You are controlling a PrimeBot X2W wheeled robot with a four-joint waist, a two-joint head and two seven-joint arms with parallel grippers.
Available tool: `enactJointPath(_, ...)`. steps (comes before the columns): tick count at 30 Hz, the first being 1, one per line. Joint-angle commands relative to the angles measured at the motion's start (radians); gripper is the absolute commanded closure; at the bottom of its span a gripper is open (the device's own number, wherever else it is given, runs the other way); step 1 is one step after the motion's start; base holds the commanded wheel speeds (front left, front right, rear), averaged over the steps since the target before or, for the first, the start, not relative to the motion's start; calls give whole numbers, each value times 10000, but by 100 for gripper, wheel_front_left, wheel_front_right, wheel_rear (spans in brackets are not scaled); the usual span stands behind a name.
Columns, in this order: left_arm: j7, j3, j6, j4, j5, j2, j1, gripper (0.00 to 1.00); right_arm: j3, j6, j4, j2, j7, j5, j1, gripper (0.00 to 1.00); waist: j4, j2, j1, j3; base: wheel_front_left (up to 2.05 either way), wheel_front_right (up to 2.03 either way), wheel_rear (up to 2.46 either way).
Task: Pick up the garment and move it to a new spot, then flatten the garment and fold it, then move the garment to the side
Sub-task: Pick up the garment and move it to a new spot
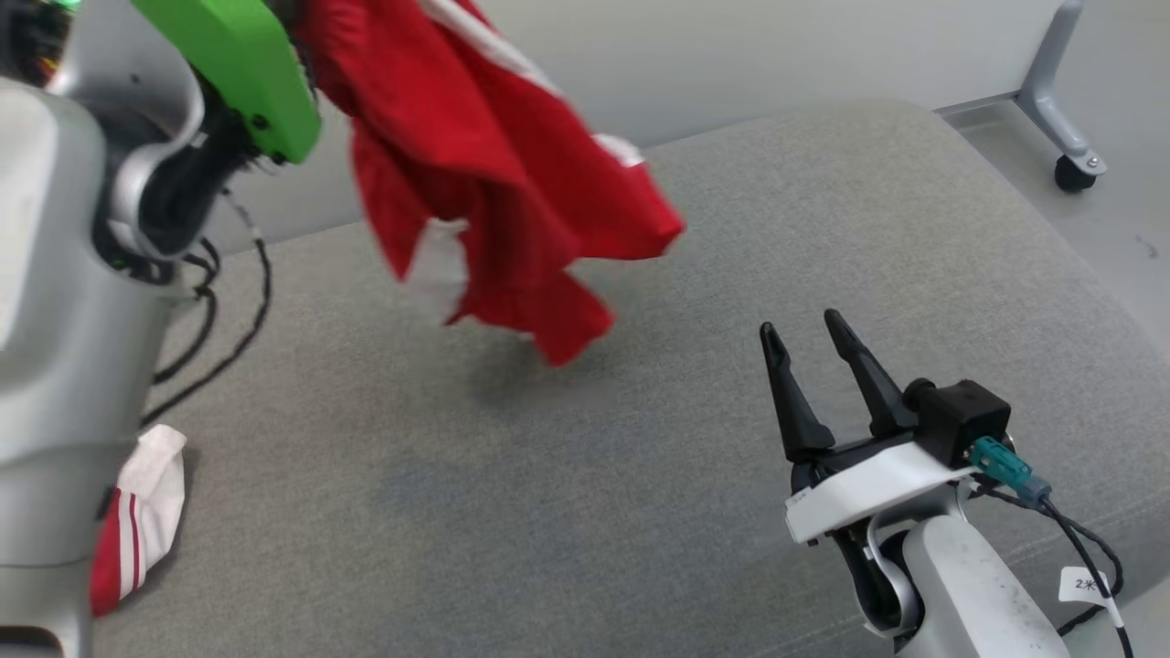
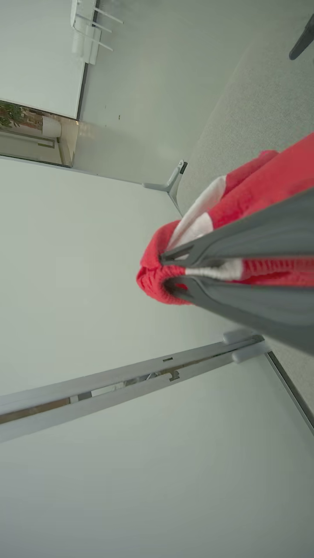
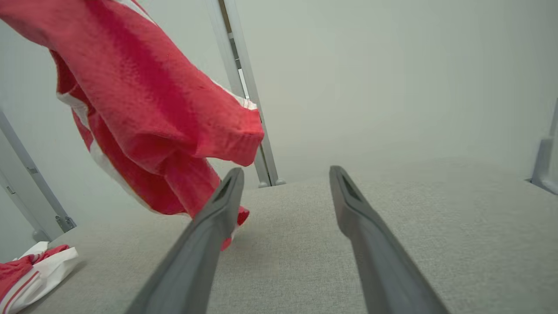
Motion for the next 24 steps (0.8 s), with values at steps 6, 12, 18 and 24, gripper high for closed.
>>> enactJointPath(6, -1392, 8, -103, -105, -700, -635, 2649, 100, -378, 1, -116, -66, -31, -216, 201, 0, 106, -1, 0, 412, 0, 0, 0)
enactJointPath(12, -2917, -9, -769, 1289, -1108, -552, 5046, 100, -328, 1, -144, -155, -31, -255, -2, 0, 355, -1, 0, 755, 0, 0, 0)
enactJointPath(18, -4408, -356, -1065, 3255, -1046, -710, 5807, 0, -166, 1, -17, -238, -31, -244, -6, 0, 819, -1, 0, 716, 0, 0, 0)
enactJointPath(24, -5651, -730, -1115, 4245, -839, -811, 5892, 0, -87, 1, 76, -337, -31, -205, 138, 0, 1218, -1, 0, 434, 0, 0, 0)
